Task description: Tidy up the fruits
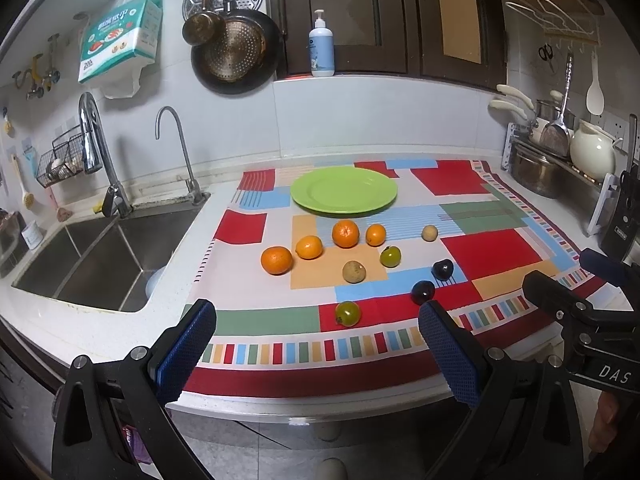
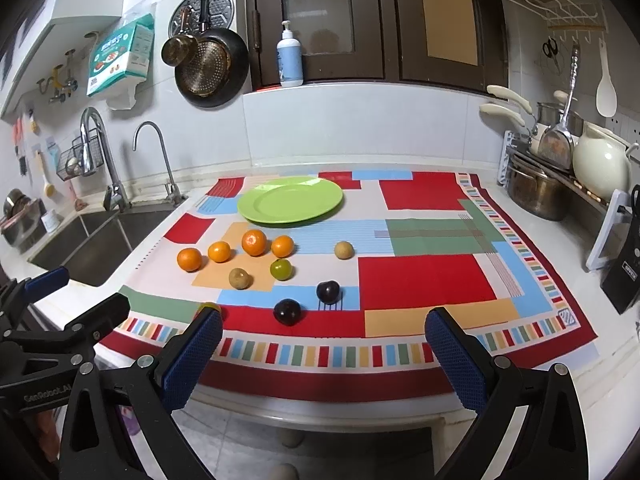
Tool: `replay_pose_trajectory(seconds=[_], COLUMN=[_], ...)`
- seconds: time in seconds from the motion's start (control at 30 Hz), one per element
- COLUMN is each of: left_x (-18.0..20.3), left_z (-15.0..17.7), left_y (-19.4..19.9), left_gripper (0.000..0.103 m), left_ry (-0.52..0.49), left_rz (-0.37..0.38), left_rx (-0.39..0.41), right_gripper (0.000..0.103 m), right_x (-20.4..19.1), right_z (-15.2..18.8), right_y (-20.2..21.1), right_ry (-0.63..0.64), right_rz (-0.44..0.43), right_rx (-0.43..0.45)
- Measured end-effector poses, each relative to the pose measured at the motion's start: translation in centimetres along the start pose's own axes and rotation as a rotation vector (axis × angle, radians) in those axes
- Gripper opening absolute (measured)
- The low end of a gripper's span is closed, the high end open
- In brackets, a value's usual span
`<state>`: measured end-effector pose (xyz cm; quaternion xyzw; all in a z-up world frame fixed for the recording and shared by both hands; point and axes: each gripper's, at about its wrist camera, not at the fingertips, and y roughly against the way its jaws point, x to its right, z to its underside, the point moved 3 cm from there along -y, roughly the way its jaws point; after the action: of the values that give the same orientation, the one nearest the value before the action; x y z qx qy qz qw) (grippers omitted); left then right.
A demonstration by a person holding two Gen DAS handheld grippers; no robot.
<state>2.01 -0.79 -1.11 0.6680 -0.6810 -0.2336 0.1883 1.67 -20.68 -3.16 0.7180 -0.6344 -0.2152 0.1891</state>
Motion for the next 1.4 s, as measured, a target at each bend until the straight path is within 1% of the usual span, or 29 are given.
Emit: replay_pose_trajectory(seconds=[0.5,1.4], left_x=[0.3,0.6], left_z=[-0.2,-0.3], left_y=[1.1,1.2], left_gripper=[0.103,0.103], left_ry=[-0.009,-0.012], left_rz=[0.001,0.004], left_rx=[0.034,0.032], right_gripper=[0.102,0.102], right_x=[0.3,0.2], right_z=[-0.1,0.1], right_y=[0.7,0.5], right_ry=[0.004,0.004], right_rz=[-0.002,-0.006], right_rx=[0.02,0.009])
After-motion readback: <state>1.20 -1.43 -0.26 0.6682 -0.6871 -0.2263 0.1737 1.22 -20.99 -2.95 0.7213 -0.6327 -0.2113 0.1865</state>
